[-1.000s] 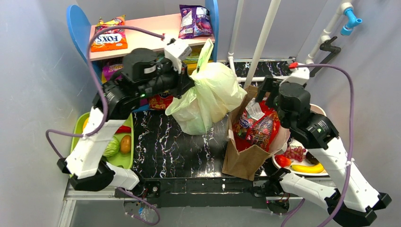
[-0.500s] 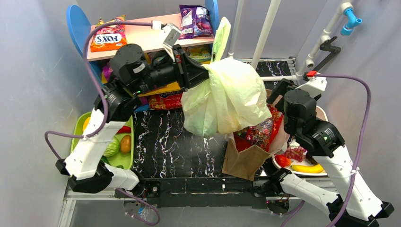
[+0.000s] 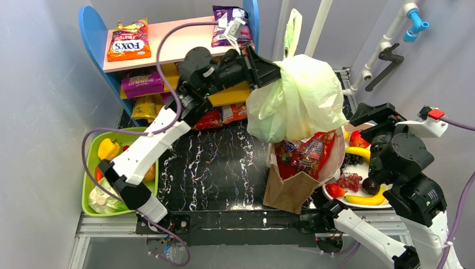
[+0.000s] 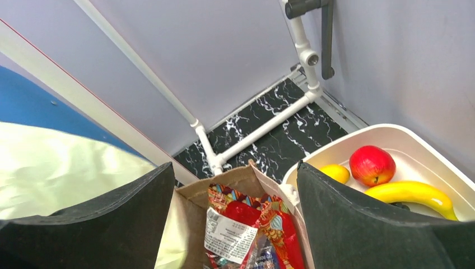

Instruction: Place the food into the grocery bag and tie it

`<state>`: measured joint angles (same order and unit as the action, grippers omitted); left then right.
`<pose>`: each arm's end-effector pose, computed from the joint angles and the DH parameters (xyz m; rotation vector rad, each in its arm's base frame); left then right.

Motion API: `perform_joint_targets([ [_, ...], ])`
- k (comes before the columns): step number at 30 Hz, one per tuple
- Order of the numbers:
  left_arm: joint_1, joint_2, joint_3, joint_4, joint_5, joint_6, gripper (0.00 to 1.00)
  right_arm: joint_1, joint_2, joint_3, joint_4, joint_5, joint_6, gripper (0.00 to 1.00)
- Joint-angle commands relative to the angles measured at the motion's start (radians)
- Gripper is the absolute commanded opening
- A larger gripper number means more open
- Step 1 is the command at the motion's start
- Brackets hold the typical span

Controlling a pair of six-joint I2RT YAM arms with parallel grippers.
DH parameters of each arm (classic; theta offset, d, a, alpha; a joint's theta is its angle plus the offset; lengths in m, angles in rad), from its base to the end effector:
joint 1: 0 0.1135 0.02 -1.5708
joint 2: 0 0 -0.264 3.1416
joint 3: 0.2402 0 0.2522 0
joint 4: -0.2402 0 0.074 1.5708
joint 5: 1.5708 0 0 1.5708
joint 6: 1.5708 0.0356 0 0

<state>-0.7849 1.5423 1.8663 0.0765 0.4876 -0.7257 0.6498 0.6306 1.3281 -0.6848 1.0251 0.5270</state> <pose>0.2165 -0.2399 0.5534 0.5254 1.2826 -1.5776 0.0570 0.0051 0.4737 0.6903 1.4052 0.1279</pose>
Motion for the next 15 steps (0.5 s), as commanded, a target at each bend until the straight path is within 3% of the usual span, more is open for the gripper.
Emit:
perform_joint_targets([
  [1, -0.023, 0.051, -0.018, 0.217, -0.003, -0.132, 0.00, -0.003, -0.007, 0.033, 0.093, 0.031, -0.055, 0.87],
  [10, -0.072, 0.107, -0.144, 0.403, -0.106, -0.254, 0.00, -0.003, -0.004, 0.004, 0.074, 0.008, -0.051, 0.87],
  [15, -0.118, 0.146, -0.142, 0.452, -0.139, -0.286, 0.00, -0.003, -0.001, -0.028, 0.062, -0.006, -0.032, 0.87],
])
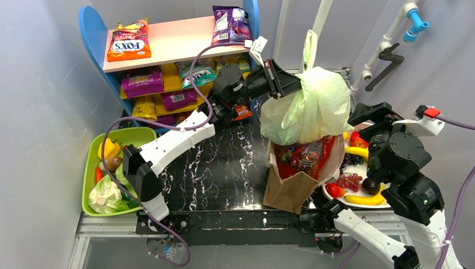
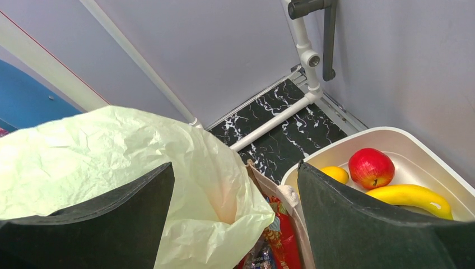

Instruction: Place the food into the grocery bag and tie it

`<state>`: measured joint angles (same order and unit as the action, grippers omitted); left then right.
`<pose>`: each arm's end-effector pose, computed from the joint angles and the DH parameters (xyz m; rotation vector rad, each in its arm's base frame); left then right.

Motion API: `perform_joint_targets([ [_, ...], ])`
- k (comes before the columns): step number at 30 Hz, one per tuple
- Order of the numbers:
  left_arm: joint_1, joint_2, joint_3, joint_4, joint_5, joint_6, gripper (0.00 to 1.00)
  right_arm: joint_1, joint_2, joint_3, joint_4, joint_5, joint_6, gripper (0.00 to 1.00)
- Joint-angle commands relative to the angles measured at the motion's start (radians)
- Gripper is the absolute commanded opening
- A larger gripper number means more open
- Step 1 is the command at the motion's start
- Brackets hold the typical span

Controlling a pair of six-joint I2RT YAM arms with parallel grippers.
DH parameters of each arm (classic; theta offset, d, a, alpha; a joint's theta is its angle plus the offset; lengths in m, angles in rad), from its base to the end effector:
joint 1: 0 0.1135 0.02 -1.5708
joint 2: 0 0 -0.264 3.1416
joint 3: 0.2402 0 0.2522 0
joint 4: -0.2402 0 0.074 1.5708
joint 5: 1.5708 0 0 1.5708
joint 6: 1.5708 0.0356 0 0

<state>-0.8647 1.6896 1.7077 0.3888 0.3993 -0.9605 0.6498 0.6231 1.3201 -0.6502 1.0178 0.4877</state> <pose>0.2446 -0.3082 0.4823 0.3510 1.3721 -1.7952 0.0562 0.0046 0.4751 0.6704 1.3948 0.1260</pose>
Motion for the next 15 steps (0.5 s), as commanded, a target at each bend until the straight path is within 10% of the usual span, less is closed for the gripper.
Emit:
perform_joint_targets([
  [1, -0.051, 0.009, 0.026, 0.145, -0.057, -0.054, 0.00, -0.003, 0.009, -0.026, 0.027, -0.002, 0.010, 0.87],
  [15, -0.149, 0.014, -0.016, 0.166, -0.142, -0.057, 0.00, -0.002, 0.070, -0.064, 0.021, -0.023, 0.014, 0.88],
])
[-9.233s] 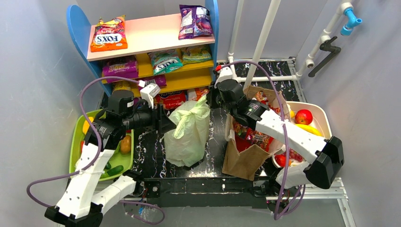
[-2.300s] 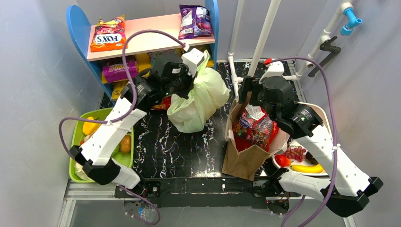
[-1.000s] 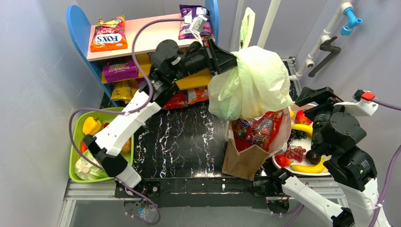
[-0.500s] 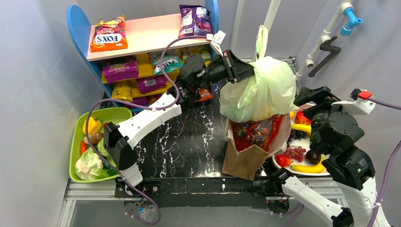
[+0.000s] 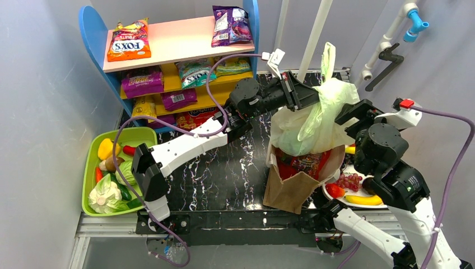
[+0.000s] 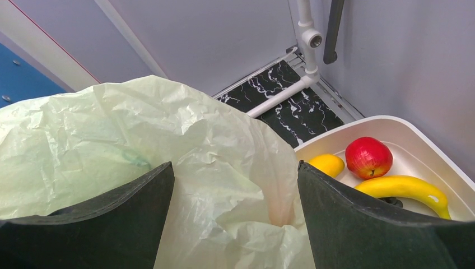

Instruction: Place the food into the grocery bag and tie it

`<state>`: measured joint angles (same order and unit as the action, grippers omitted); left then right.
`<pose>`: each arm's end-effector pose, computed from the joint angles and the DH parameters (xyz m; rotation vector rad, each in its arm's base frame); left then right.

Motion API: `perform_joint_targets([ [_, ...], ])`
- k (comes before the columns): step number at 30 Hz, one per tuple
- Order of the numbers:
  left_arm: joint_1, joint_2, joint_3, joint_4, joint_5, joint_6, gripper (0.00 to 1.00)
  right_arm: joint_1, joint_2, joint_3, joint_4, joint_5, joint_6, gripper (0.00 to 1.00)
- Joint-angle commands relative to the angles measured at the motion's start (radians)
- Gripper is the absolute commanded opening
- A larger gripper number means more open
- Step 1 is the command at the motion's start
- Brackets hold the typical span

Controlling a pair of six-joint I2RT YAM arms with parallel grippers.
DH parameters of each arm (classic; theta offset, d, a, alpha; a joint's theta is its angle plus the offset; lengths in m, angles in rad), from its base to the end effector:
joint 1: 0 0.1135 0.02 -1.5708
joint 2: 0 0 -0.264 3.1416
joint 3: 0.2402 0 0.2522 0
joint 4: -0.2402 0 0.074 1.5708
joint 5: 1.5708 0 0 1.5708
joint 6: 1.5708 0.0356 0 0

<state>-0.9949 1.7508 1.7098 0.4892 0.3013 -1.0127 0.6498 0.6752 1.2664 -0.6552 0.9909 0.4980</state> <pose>0.2154 -0.3511 0.4699 0.3122 1.3453 -1.9104 0.0795 0.0230 0.4589 0.6156 1.4838 0.0794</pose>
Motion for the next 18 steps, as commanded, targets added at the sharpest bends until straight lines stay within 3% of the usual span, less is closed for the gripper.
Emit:
perform_joint_targets([
  [1, -0.023, -0.051, -0.029, 0.072, -0.055, -0.008, 0.00, -0.003, 0.024, -0.016, 0.030, 0.002, 0.004, 0.88],
  [12, -0.054, -0.075, -0.212, 0.188, -0.132, -0.126, 0.00, -0.028, 0.123, -0.075, 0.129, -0.070, -0.030, 0.88],
  [18, -0.072, -0.140, -0.336, 0.108, -0.190, -0.169, 0.00, -0.052, 0.151, -0.131, 0.152, -0.160, -0.035, 0.86],
])
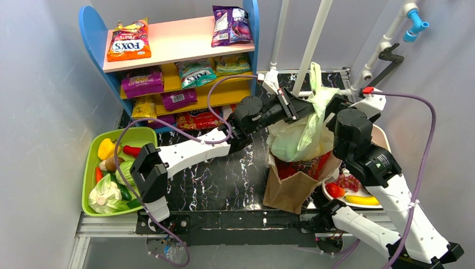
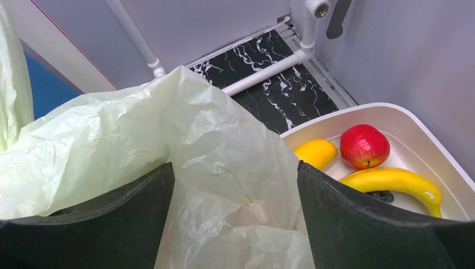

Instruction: Place the food into the grocery bag and tie it

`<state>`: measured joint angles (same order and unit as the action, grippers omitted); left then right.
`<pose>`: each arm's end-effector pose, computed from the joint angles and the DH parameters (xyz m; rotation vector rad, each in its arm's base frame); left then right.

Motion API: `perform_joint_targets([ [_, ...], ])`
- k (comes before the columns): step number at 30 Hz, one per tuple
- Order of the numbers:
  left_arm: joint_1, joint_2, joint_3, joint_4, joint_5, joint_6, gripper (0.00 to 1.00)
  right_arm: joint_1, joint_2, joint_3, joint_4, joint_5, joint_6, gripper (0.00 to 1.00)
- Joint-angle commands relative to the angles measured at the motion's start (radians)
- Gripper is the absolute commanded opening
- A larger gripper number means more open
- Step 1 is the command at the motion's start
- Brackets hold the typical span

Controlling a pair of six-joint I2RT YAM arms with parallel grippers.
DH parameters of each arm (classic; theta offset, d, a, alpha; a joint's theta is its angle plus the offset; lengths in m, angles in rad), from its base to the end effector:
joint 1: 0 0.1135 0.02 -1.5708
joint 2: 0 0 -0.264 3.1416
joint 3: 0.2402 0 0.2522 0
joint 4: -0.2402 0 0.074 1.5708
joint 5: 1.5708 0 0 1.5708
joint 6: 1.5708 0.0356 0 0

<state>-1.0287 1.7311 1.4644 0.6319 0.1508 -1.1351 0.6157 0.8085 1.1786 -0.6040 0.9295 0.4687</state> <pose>0.2102 -0.3593 0.4064 0.0827 1.4722 -1.9322 0.1284 0.0559 0.4269 0.5111 1.6319 -0.0349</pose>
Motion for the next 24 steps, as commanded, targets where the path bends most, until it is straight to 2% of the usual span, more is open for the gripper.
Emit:
perform_joint_targets([
  [1, -0.038, -0.134, -0.104, -0.073, -0.045, -0.051, 0.00, -0.020, 0.018, -0.060, 0.107, -0.120, -0.007, 0.86],
  [8, -0.039, -0.164, -0.157, -0.389, -0.039, -0.015, 0.00, -0.028, 0.030, -0.191, 0.134, -0.263, 0.010, 0.83],
  [18, -0.059, -0.017, -0.231, -0.351, 0.153, -0.129, 0.00, -0.028, 0.063, -0.315, 0.122, -0.348, 0.035, 0.80],
  [24, -0.104, -0.031, -0.183, -0.558, 0.087, 0.002, 0.00, -0.029, 0.017, -0.390, 0.044, -0.384, 0.115, 0.78],
])
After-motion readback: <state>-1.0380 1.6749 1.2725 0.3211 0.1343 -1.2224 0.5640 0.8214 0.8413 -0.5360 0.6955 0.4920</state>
